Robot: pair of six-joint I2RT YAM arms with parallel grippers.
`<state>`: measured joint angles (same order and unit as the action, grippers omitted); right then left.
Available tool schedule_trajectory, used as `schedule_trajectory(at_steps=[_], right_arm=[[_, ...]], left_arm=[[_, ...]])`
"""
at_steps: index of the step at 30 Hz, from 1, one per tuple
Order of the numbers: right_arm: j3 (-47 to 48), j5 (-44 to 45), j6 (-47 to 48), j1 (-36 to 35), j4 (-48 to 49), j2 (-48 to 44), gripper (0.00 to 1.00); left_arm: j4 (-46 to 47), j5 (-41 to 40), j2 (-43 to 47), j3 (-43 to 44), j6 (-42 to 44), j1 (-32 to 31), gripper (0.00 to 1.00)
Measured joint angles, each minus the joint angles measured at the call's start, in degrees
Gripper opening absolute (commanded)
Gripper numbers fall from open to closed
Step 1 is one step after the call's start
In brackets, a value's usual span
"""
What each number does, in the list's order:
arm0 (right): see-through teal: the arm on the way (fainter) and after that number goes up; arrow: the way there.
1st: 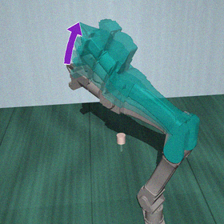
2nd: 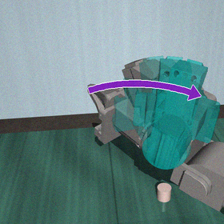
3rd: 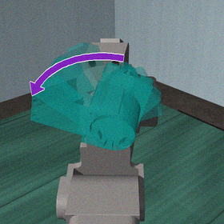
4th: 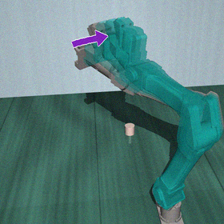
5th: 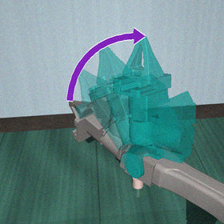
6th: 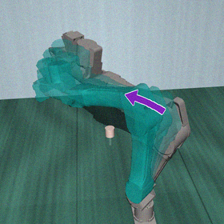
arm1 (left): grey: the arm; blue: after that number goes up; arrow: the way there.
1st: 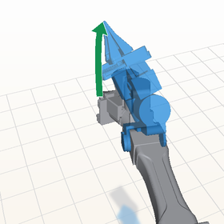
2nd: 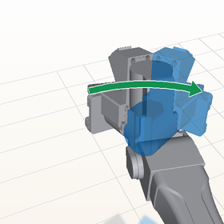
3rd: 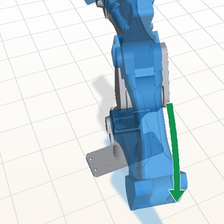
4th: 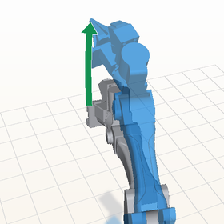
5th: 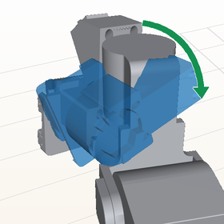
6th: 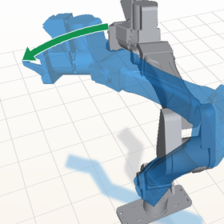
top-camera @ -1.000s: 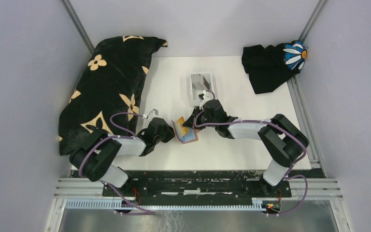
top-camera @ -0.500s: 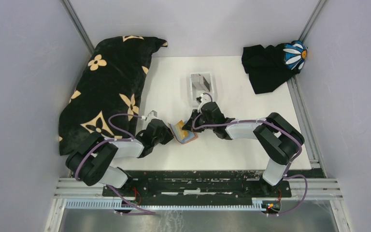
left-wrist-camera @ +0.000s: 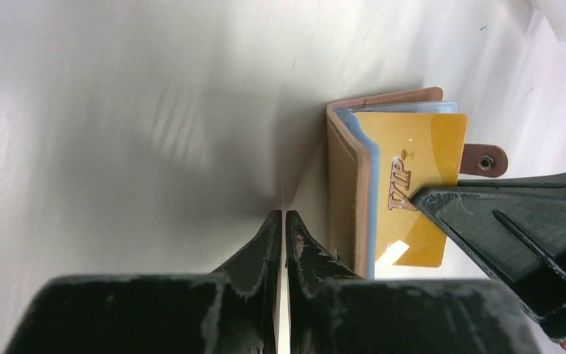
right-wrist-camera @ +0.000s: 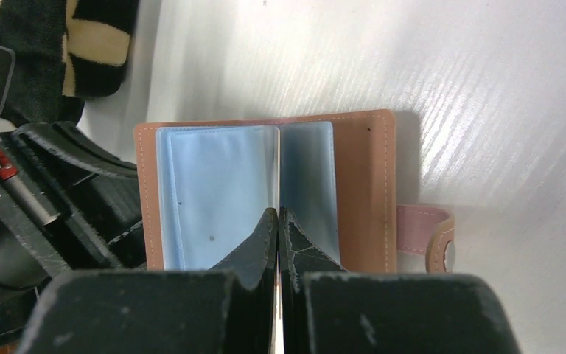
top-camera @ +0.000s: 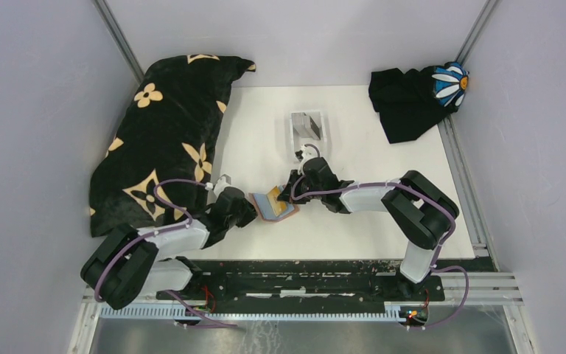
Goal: Put the credit cards into the card holder
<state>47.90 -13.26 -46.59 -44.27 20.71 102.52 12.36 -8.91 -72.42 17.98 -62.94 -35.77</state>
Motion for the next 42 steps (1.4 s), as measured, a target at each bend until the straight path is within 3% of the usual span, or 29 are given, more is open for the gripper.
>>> schedule_trajectory(at_steps=[13, 23, 32, 42], right_arm=[[0.76, 1.18, 0.61, -0.26, -1.16, 0.68, 0.01], [2.08, 1.27, 0.81, -0.35, -2.19, 1.64, 0.01], [3.82, 1.29, 0.96, -0.63, -2.49, 3.02, 0.01], [3.3, 1.42, 1.33, -0.61, -1.44, 3.21, 0.01]], left_arm=[[-13.94, -4.74, 17.33, -0.17, 0.0, -0.09, 0.13], [-20.24, -6.08, 24.72, -0.17, 0.0, -0.11, 0.13], [-21.24, -6.05, 25.35, 0.68, 0.0, -0.22, 0.13], [-17.53, -6.21, 19.26, 0.24, 0.0, -0.37, 0.15]])
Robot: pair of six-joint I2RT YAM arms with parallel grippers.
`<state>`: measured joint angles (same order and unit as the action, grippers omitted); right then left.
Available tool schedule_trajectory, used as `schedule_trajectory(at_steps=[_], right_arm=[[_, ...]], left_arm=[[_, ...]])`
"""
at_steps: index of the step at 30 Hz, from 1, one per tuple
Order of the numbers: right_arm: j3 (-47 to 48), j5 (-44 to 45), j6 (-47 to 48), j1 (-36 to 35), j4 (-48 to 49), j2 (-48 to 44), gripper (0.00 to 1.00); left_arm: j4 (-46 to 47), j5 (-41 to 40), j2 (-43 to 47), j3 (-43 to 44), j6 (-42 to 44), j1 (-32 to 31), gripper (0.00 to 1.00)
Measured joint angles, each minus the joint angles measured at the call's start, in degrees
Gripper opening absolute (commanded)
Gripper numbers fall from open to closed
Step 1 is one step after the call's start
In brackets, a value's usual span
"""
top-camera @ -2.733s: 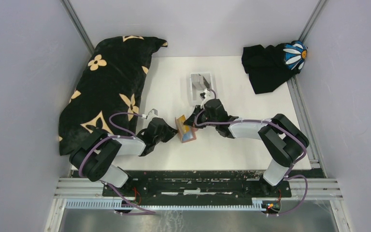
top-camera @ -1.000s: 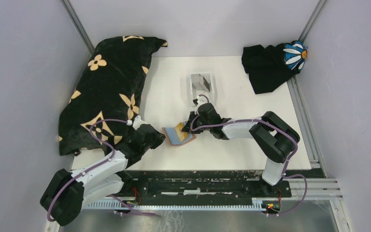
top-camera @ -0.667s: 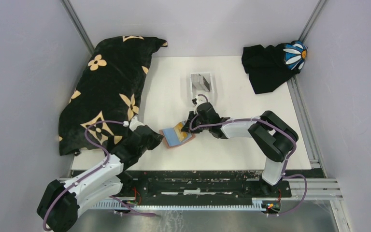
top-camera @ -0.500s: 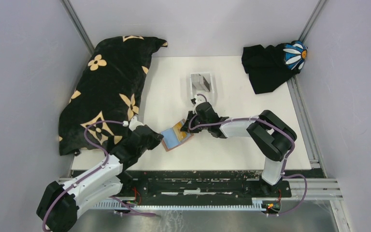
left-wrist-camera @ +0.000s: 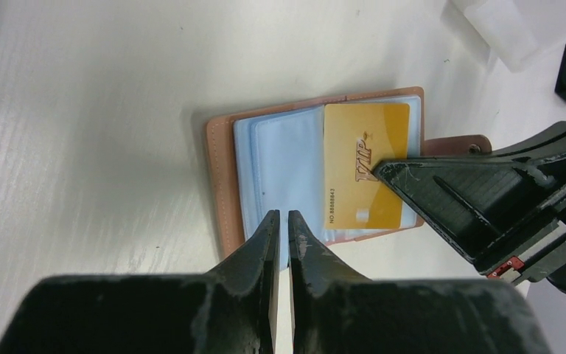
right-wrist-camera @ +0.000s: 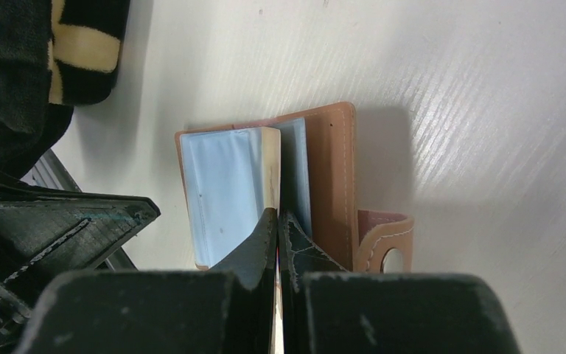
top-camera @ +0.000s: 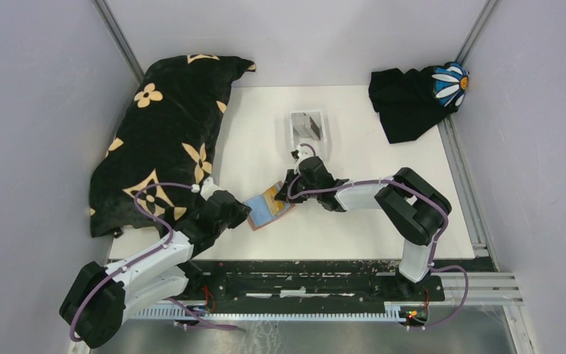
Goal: Put the credit cards into the card holder
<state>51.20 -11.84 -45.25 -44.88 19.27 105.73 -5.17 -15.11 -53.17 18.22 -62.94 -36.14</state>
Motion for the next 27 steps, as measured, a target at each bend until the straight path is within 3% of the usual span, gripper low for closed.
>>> schedule_trajectory(at_steps=[10, 19, 27], right_arm=[[-2.86, -1.73, -3.61, 0.0, 7.41, 1.97, 0.01], [-3.98, -1.62, -4.63, 0.04, 9.38, 2.01, 0.01], [-4.2, -1.7, -5.16, 0.31, 10.47, 2.8, 0.01]], left_arm=[[0.76, -2.47, 0.04, -1.42, 0.02, 0.0, 0.15], [1.07, -2.36, -5.07, -1.42, 0.07, 0.0, 0.15], [2.21, -2.23, -6.47, -1.36, 0.7, -0.13, 0.26]])
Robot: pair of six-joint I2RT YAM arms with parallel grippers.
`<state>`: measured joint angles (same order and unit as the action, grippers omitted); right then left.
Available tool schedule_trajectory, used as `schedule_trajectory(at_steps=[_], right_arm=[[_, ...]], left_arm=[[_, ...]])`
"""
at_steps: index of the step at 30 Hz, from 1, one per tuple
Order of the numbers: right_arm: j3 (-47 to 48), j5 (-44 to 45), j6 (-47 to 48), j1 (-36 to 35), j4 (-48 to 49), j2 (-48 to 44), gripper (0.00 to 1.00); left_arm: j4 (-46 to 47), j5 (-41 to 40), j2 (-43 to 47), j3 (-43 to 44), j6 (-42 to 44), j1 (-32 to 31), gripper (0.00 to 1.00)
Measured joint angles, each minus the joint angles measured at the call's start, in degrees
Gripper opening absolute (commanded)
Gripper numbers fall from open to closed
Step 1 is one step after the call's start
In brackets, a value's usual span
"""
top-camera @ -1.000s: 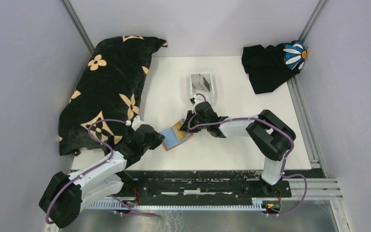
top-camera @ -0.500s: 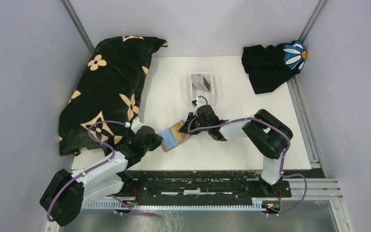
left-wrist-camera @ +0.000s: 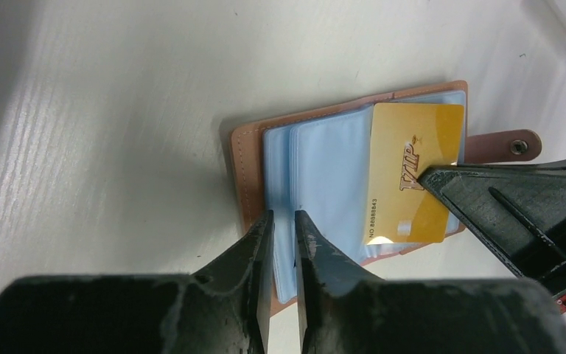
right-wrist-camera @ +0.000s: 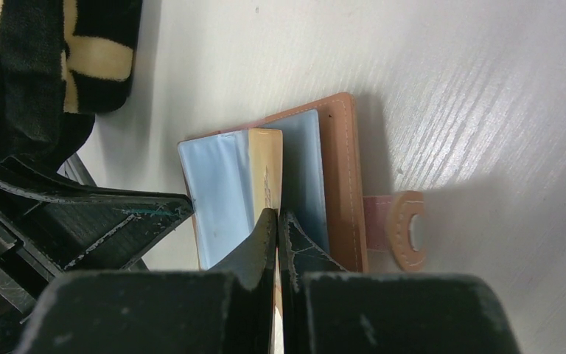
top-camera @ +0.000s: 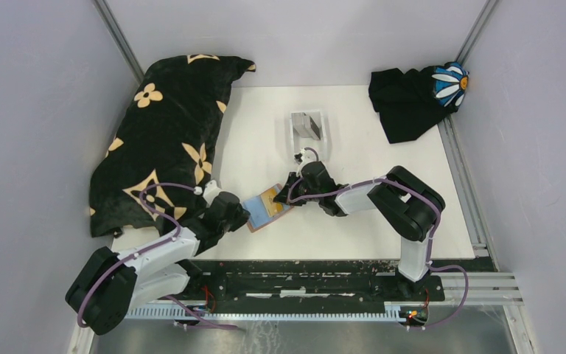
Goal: Put the credit cards into the card holder
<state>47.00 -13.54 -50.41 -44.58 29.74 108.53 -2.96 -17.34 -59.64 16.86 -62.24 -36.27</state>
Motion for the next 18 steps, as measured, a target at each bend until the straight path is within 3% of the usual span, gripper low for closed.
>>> schedule_trajectory(at_steps=[9, 18], right_arm=[[-0.2, 0.07, -0.39, 0.07, 0.79, 0.31, 0.01], [-1.03, 0.63, -0.35, 0.07, 1.99, 0.31, 0.01]], left_arm=[[0.63, 1.11, -0.7, 0.39, 0.68, -0.13, 0.4], [0.98, 1.44, -0.5, 0.44, 0.68, -0.24, 0.48]])
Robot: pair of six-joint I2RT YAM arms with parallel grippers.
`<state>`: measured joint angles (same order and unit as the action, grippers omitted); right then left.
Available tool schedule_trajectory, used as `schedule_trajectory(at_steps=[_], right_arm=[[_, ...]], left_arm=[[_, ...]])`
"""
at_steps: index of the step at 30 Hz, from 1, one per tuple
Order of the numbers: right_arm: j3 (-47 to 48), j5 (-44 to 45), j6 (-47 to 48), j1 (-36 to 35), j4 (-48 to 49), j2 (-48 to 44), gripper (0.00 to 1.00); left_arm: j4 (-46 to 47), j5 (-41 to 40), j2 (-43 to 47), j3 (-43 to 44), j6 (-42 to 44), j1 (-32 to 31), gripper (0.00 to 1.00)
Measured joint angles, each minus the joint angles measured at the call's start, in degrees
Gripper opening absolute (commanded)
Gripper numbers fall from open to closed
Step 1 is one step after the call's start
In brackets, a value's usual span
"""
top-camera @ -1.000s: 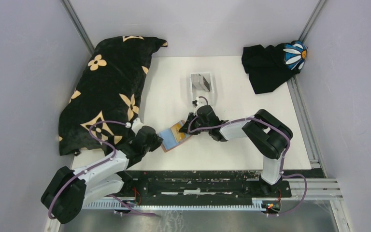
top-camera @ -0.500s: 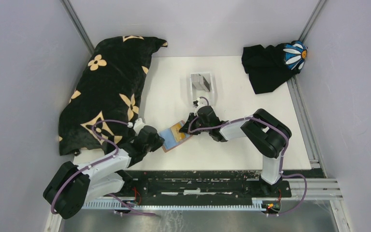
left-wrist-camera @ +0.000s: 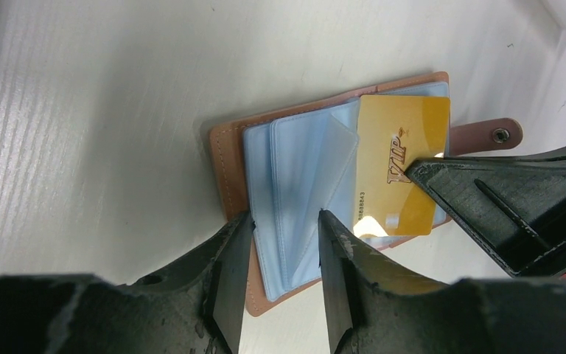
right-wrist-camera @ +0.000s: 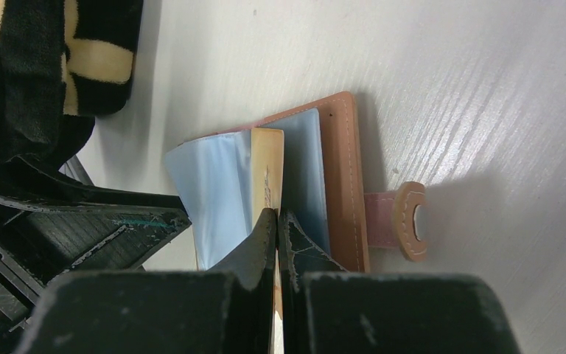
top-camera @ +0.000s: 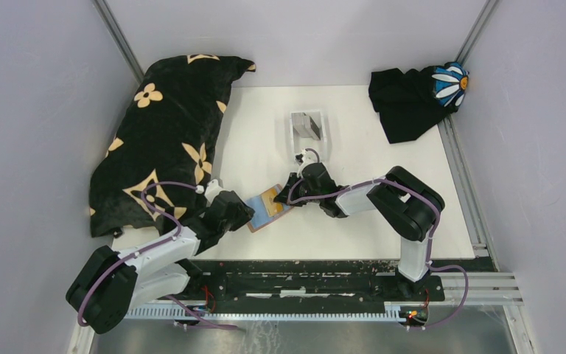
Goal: Put the credit cards into the card holder
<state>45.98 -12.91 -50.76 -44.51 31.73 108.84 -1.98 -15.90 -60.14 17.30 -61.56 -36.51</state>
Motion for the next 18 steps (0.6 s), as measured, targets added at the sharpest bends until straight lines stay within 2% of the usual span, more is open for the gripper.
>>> schedule_trajectory(at_steps=[18], right_arm=[[-0.15, 0.07, 0.04, 0.0, 0.48, 0.02, 0.01]], left_arm=[[0.7, 0.13, 0.07, 0.0, 0.0, -0.37, 0.58]])
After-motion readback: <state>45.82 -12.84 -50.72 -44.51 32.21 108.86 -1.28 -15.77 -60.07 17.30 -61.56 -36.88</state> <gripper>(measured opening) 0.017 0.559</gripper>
